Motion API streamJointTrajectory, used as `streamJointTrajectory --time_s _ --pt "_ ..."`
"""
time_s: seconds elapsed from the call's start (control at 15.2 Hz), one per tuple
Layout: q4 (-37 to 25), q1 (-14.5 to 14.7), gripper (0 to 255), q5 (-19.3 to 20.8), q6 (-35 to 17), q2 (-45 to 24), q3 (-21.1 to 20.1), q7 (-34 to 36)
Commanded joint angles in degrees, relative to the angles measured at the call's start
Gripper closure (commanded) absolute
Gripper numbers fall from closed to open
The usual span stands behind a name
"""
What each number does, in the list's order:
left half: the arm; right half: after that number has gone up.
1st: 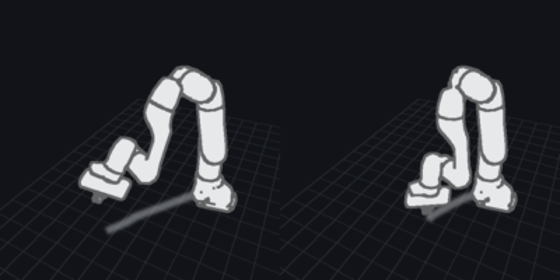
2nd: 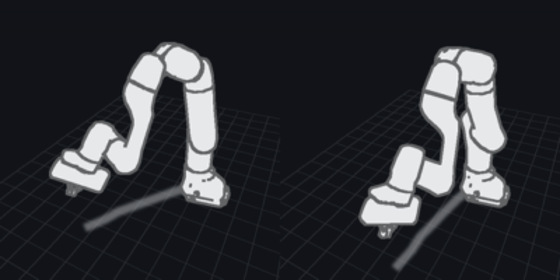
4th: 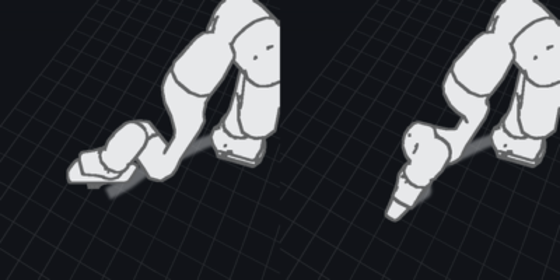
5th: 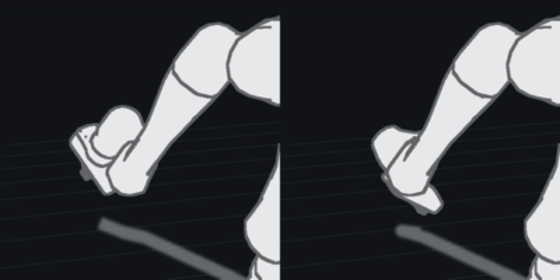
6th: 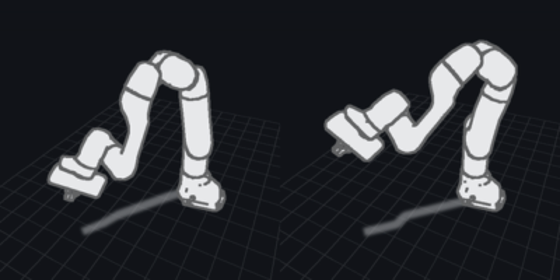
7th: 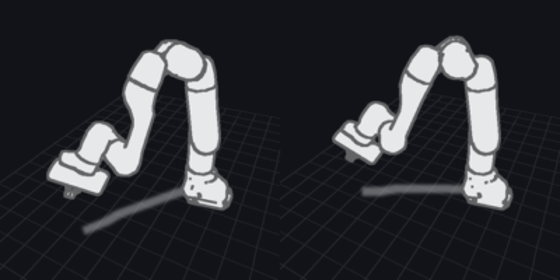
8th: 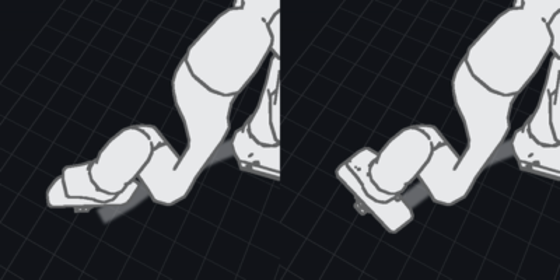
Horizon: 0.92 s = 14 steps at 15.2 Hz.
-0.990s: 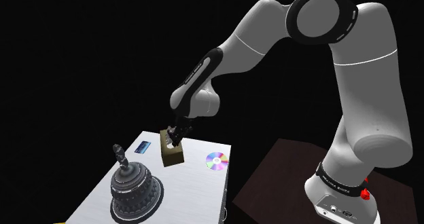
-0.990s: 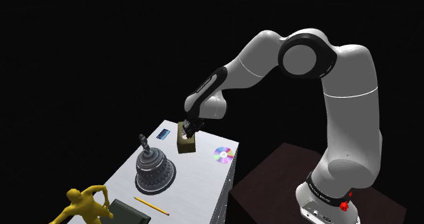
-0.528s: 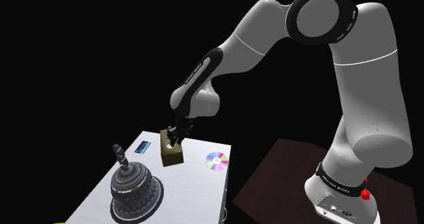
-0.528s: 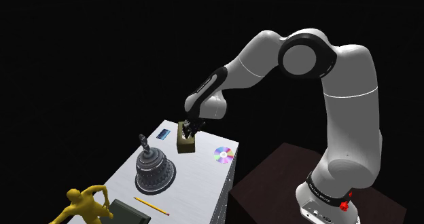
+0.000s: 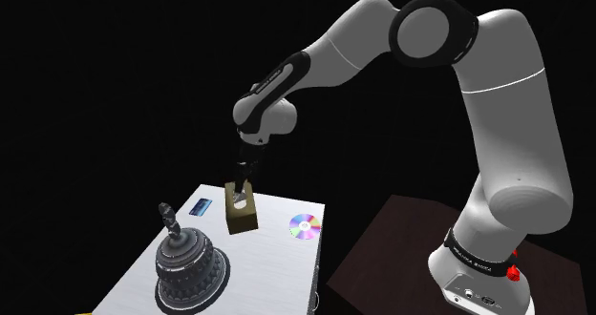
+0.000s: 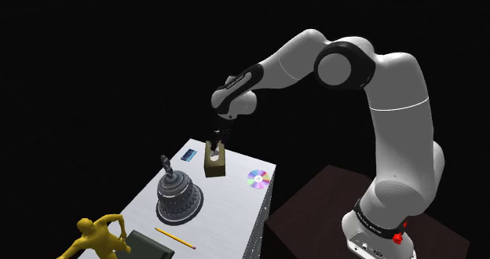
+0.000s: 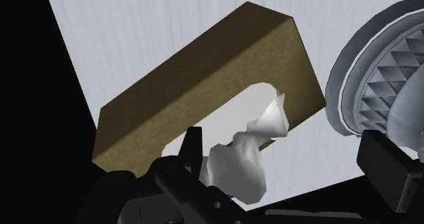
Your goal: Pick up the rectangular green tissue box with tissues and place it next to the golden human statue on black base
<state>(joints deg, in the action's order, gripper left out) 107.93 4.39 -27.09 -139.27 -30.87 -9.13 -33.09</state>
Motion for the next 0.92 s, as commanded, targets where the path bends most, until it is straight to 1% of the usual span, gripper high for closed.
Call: streamJointTrajectory --time_s 0.0,0.2,0.73,0.79,0.86 --pt "-0.54 0.21 0 0.11 -0.50 -1.25 -0.17 -0.46" --pt "-1.05 0.73 0 -0.17 -2.29 -3.39 -0.46 -0.63" --pt "-1.05 0.73 0 -0.17 -2.28 -3.38 -0.46 -0.63" --pt "-1.05 0.73 255 -0.17 -2.28 -3.38 -0.46 -0.63" --pt "-1.05 0.73 255 -0.17 -2.28 -3.38 -0.46 -0.63"
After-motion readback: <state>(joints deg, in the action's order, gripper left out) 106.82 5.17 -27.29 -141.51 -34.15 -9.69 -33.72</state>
